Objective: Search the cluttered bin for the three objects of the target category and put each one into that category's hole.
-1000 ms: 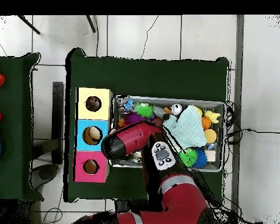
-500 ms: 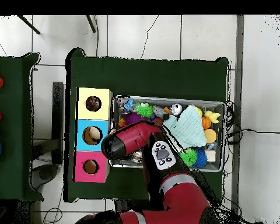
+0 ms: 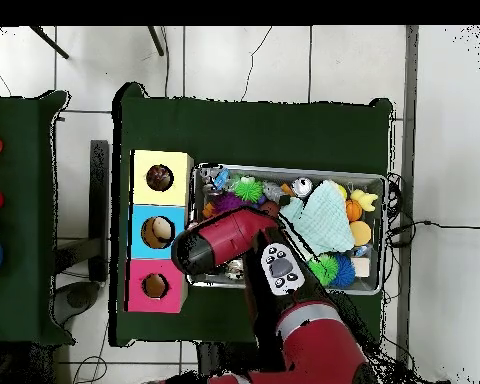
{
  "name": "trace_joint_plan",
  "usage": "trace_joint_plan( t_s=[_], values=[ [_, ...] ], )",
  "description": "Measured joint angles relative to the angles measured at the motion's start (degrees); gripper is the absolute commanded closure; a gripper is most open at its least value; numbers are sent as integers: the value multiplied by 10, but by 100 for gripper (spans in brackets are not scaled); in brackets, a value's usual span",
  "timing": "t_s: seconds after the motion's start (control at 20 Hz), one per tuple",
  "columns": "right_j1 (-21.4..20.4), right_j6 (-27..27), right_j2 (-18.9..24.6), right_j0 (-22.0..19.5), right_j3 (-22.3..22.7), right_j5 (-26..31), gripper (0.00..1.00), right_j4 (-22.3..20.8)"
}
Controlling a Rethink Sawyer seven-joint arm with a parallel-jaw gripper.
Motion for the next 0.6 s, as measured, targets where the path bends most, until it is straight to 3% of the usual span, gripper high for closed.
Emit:
trace_joint_plan(
  t_s=[0.6],
  values=[
    [-73,0,44,-11,51,62,100,21]
  ],
)
